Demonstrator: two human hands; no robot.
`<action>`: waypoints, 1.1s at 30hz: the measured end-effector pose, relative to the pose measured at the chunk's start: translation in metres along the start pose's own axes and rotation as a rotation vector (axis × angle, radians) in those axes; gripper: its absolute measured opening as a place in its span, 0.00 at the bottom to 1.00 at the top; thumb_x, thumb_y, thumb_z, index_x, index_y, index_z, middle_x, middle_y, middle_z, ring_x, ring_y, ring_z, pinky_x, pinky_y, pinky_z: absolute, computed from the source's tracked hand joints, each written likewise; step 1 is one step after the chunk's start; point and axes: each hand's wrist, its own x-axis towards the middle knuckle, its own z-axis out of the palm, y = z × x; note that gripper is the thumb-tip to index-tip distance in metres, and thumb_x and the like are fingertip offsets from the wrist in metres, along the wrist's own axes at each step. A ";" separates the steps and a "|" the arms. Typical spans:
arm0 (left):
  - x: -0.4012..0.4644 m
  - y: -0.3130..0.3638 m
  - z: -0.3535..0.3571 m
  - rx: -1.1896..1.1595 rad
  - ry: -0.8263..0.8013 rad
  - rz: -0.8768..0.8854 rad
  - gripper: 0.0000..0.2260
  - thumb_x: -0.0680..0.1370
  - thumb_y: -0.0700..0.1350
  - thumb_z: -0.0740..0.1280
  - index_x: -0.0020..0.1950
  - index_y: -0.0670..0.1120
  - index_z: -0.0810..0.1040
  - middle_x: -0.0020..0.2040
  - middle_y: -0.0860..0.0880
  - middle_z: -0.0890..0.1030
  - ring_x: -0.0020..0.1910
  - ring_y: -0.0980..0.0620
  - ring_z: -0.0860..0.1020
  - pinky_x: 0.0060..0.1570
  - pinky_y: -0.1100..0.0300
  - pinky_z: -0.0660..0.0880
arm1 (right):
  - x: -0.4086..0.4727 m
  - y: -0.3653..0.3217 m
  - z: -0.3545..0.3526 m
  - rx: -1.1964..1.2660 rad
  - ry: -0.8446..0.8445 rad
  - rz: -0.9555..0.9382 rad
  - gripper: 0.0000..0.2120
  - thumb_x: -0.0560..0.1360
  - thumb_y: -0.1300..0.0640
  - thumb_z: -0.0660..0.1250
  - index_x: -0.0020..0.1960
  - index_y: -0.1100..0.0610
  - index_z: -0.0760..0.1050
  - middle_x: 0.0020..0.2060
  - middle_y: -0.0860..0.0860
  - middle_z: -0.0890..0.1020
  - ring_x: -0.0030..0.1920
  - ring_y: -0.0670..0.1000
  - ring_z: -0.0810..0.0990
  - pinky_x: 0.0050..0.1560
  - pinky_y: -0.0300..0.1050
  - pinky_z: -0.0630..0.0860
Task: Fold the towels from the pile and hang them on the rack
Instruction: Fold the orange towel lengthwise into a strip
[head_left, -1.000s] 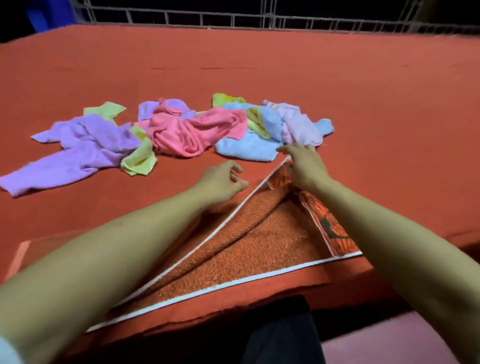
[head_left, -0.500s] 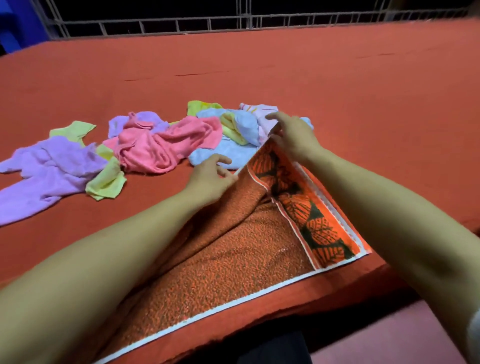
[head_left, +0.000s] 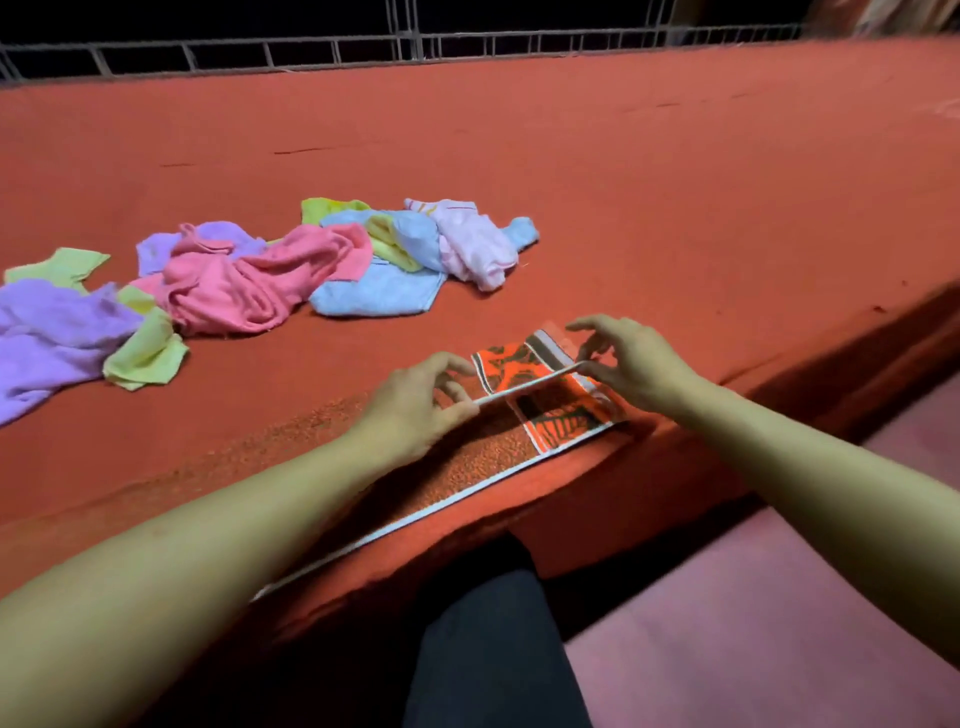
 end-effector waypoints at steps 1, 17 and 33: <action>-0.004 0.003 0.007 0.021 -0.021 0.006 0.16 0.72 0.45 0.75 0.55 0.58 0.74 0.38 0.60 0.82 0.30 0.61 0.74 0.45 0.55 0.76 | -0.010 0.004 -0.001 -0.005 -0.001 0.003 0.23 0.72 0.60 0.74 0.65 0.51 0.74 0.41 0.38 0.79 0.45 0.51 0.76 0.49 0.44 0.71; 0.063 0.017 0.036 0.124 -0.003 -0.006 0.08 0.75 0.52 0.71 0.53 0.54 0.79 0.42 0.57 0.82 0.44 0.54 0.80 0.49 0.58 0.74 | -0.025 0.020 -0.004 0.014 -0.058 0.480 0.26 0.72 0.44 0.72 0.66 0.51 0.71 0.43 0.46 0.82 0.48 0.52 0.81 0.51 0.48 0.75; 0.186 0.005 0.074 -0.033 -0.348 -0.174 0.15 0.78 0.56 0.68 0.55 0.45 0.80 0.41 0.51 0.79 0.31 0.57 0.71 0.27 0.64 0.67 | -0.026 0.023 0.000 0.335 -0.157 0.561 0.35 0.68 0.60 0.78 0.71 0.52 0.67 0.42 0.47 0.77 0.34 0.46 0.76 0.39 0.40 0.75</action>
